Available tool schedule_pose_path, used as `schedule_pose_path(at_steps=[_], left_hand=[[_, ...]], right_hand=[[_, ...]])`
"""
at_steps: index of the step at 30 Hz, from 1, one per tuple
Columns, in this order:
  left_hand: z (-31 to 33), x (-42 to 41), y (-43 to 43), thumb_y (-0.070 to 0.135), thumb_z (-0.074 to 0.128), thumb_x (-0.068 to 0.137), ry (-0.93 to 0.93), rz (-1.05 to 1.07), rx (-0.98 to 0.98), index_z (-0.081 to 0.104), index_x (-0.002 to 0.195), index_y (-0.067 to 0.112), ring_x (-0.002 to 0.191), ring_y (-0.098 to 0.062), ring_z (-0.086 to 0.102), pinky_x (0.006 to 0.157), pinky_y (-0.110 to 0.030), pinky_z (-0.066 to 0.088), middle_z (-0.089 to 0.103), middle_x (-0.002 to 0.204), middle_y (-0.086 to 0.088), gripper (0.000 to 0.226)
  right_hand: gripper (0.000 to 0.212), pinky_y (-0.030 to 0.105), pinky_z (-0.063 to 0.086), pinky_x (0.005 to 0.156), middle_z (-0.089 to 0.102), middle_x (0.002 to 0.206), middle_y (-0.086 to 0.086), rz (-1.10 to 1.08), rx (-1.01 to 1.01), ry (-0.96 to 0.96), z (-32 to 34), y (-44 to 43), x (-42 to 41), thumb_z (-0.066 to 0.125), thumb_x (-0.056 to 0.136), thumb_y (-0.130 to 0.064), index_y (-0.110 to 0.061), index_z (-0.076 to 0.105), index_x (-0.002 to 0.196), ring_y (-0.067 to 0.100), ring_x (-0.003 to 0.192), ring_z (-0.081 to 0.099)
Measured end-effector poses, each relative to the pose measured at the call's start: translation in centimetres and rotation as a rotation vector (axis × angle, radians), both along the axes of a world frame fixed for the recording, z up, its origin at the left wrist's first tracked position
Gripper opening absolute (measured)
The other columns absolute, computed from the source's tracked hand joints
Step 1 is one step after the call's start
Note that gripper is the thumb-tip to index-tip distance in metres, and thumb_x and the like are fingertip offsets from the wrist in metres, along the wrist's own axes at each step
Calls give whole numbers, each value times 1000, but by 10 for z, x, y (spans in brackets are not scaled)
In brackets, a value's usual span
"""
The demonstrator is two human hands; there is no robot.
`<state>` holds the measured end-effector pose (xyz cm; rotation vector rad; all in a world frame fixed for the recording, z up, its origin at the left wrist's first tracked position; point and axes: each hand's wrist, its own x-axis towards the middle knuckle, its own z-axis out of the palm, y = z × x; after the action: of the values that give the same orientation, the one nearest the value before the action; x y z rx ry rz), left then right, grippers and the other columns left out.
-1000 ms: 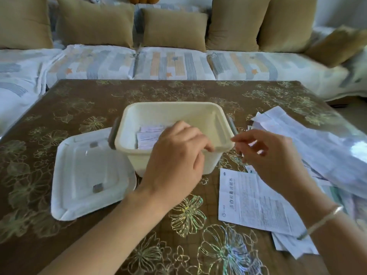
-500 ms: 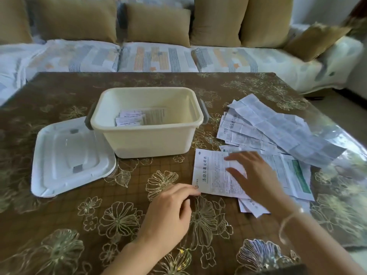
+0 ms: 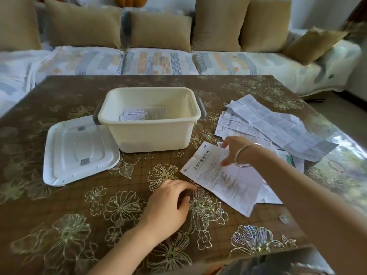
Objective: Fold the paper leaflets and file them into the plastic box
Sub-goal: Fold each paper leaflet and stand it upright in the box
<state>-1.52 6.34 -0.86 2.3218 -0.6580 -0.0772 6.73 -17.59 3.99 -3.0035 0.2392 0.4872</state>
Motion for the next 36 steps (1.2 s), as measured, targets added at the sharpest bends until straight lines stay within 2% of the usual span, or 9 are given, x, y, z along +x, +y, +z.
schedule_pose_path(at_steps=[4, 7, 11, 16, 22, 27, 30, 32, 36], left_hand=[[5, -1, 3, 15, 62, 93, 122, 108, -105, 63, 122, 26, 81, 12, 59, 73, -13, 51, 62, 108, 24, 32], [12, -1, 7, 29, 68, 89, 350, 263, -278, 52, 132, 25, 70, -1, 68, 57, -14, 51, 65, 108, 17, 46], [24, 0, 19, 36, 74, 78, 794, 411, -652, 47, 137, 18, 57, -9, 64, 52, -21, 49, 76, 94, 5, 68], [46, 1, 40, 25, 72, 72, 730, 315, -807, 73, 100, 10, 63, -12, 64, 59, -20, 53, 74, 81, -5, 31], [46, -10, 73, 33, 70, 73, 80, 191, -453, 74, 93, 30, 93, 6, 66, 82, -8, 49, 73, 95, 21, 21], [-3, -31, 92, 12, 80, 72, -5, 170, -128, 74, 90, 46, 102, 5, 58, 92, -13, 46, 62, 107, 25, 38], [-15, -41, 96, 50, 70, 69, -10, 264, -95, 74, 85, 50, 110, 8, 43, 98, -39, 43, 56, 108, 30, 16], [-19, -42, 95, 68, 57, 66, 12, 321, -116, 74, 85, 46, 109, -2, 46, 97, -46, 45, 56, 106, 28, 34], [-20, -38, 84, 64, 61, 75, -49, 401, -126, 74, 78, 32, 94, -6, 56, 91, -49, 47, 56, 89, 27, 35]], right_hand=[[30, 25, 38, 58, 61, 79, 5, -73, 193, -97, 5, -1, -20, 71, 82, -33, -4, 69, 90, 18, 66, 51], [19, 30, 47, 62, 69, 76, 4, -110, 537, -180, 17, 6, -45, 71, 83, -32, -13, 72, 87, 20, 67, 62], [15, 31, 59, 72, 75, 79, -3, -195, 947, -216, 24, 29, -78, 74, 80, -27, -15, 72, 89, 16, 73, 72], [39, 38, 58, 78, 74, 90, 7, -144, 1295, -407, 14, 52, -96, 72, 67, -28, -1, 68, 95, 24, 84, 69], [17, 14, 47, 71, 64, 84, -13, 234, 703, -929, -14, 66, -108, 79, 71, -14, -16, 72, 86, 14, 82, 57], [26, 32, 52, 70, 66, 86, -17, 291, 533, -760, -60, 70, -126, 83, 62, -4, -23, 72, 77, 11, 87, 58], [11, 29, 53, 71, 66, 85, -20, 328, 533, -705, -67, 74, -139, 77, 73, -19, -26, 73, 80, 8, 86, 58], [16, 21, 50, 72, 65, 89, -25, 301, 564, -681, -67, 76, -143, 65, 79, -41, -31, 73, 88, 4, 87, 57], [20, 22, 49, 65, 61, 84, -12, 90, 620, -647, -69, 80, -138, 63, 77, -50, -30, 63, 76, 3, 77, 57]])
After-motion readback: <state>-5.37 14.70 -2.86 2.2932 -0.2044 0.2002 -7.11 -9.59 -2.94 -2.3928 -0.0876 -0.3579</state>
